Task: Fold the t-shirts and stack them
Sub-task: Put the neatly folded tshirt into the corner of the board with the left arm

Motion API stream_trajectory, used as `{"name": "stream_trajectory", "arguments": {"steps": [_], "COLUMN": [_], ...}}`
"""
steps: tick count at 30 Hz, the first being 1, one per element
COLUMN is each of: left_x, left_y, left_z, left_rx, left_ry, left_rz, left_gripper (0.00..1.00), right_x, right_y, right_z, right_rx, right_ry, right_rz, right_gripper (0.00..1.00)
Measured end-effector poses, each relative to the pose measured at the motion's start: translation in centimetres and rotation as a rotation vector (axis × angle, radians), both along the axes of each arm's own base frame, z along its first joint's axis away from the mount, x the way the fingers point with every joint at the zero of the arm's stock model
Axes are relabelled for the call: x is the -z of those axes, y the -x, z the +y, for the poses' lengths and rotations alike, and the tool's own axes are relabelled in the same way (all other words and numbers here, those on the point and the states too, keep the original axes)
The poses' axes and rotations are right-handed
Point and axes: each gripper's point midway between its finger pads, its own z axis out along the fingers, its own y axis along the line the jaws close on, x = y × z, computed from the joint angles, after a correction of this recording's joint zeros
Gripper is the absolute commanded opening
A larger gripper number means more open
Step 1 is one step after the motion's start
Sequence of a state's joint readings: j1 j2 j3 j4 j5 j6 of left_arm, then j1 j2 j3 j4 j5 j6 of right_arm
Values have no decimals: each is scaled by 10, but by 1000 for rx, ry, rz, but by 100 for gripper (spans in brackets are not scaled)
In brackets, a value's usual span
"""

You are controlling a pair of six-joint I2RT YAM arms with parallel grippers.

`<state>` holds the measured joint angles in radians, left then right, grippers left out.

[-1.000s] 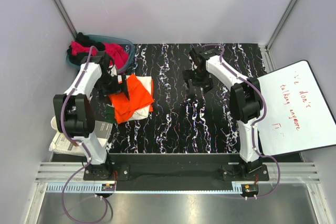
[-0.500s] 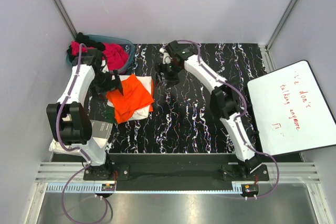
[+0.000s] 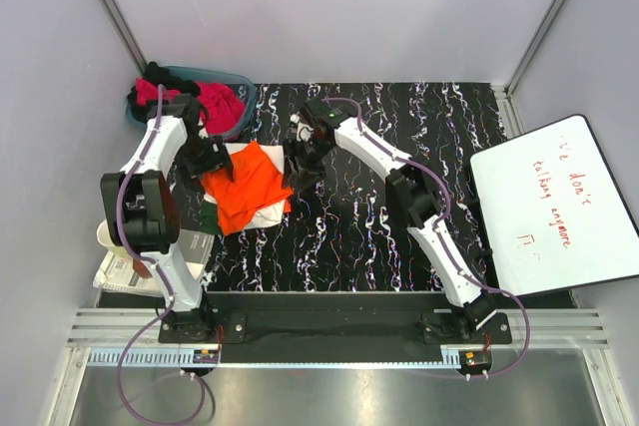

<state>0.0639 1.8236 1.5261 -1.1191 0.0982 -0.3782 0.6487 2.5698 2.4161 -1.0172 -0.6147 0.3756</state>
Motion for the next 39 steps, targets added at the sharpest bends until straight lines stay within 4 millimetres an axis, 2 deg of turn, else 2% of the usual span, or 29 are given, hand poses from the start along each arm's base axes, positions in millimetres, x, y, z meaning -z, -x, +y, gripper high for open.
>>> {"name": "stream_trajectory", "arguments": {"steps": [4,5,6,7,8,10,13,14,19,24,27,39], "left_x": [9,11,13,15,16,19,19,18,19,19,20,22], "left_y": [-7,-8,-9,-10,-12,-14,-18,-19,-20,-20,-20,-21], "left_z": [0,0,0,-1,-1,-2,-2,-2,-2,-3,-3,-3], "left_rx": [-14,-16,-19,-25,-28,-35,-39,-38,-38,-38,-38,-37], "left_ry": [3,3,4,6,9,14,17,17,17,19,20,21], "left_rz": [3,4,5,5,6,6,-1,-5,-5,-5,-4,2], "left_gripper": [72,59,53,45,33,25,18,16,15,15,15,14], "right_x": [10,10,10,10,9,9,11,12,21,22,22,4], "right_y": [6,7,7,7,8,9,11,12,17,18,18,17], "right_z": [-5,-4,-4,-4,-3,-3,-3,-3,-7,-7,-8,-2], "right_rx": [2,3,3,2,2,-1,-9,-10,-11,-12,-16,-25], "right_ry": [24,23,20,18,15,12,5,7,24,25,25,-31], "right_rz": [35,40,42,43,46,52,60,64,88,93,92,61], "right_gripper": [60,58,53,42,38,29,28,31,37,58,64,62]}}
